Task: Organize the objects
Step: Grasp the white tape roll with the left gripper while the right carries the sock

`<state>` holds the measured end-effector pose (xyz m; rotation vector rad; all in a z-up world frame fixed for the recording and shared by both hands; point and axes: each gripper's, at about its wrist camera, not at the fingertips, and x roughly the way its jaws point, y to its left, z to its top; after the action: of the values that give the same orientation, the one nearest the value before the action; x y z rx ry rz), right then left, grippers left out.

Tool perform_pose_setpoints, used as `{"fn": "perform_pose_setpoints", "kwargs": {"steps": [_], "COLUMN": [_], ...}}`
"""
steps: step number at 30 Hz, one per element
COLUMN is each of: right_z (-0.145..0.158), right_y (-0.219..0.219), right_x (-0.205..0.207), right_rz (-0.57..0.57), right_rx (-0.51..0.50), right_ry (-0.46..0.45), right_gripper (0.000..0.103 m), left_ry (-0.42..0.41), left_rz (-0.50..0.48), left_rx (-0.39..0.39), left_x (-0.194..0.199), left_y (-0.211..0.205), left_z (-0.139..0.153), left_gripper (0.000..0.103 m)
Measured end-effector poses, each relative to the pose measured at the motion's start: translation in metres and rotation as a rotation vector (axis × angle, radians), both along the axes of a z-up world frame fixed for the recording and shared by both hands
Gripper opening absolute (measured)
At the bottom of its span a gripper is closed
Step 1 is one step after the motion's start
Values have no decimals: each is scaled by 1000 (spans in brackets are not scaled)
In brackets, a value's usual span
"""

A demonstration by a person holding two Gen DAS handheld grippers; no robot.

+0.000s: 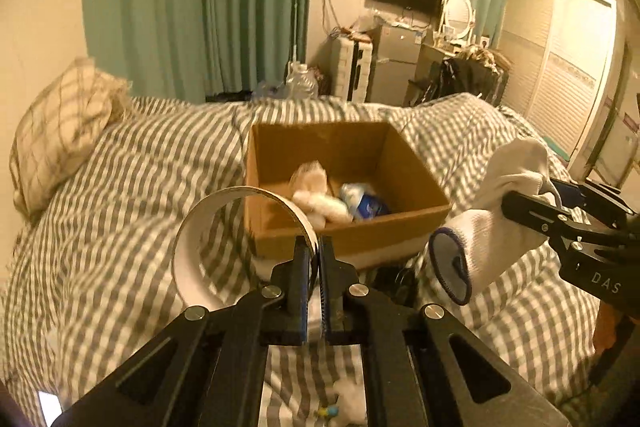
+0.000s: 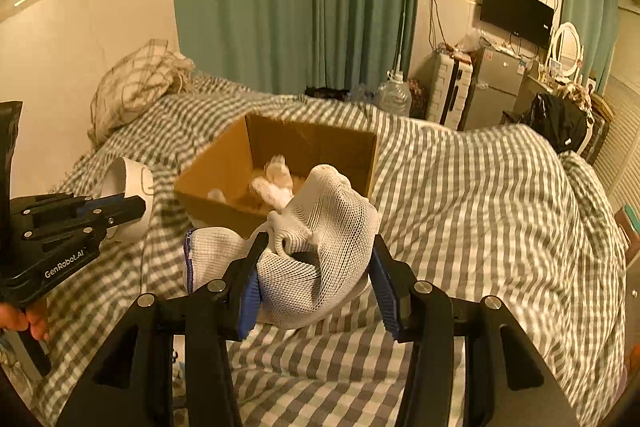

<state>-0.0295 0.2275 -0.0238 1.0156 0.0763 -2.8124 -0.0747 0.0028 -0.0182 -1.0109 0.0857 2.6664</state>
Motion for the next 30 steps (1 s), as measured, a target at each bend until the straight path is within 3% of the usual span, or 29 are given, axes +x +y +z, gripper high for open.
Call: {"fn": "perform_pose_setpoints", "kwargs": {"steps": [7,14,23,27,30], "right_z": [28,37,1,-15,-19], "right_y": [5,-1,-16,-9,-1], "right_x": [-41,-103,-173,-183,-187], "right_rz": [-4,13,26,34,38], "right_rx": [50,97,134,86,34], "right_ry": [48,30,-31,-44,-43], "right_gripper": [48,48,46,46,52], "left_ry": [24,1,-74,-111,-127], "left_rz": [-38,-44,-37,-65,-74], "left_rx": [23,9,-59,-76,-71], "left_x": [-40,-91,-137,-148,-150], "left_y": [22,39,54,64,65], "left_z": [16,9,-27,-45,-50], "left_gripper": [5,5,5,5,6]}}
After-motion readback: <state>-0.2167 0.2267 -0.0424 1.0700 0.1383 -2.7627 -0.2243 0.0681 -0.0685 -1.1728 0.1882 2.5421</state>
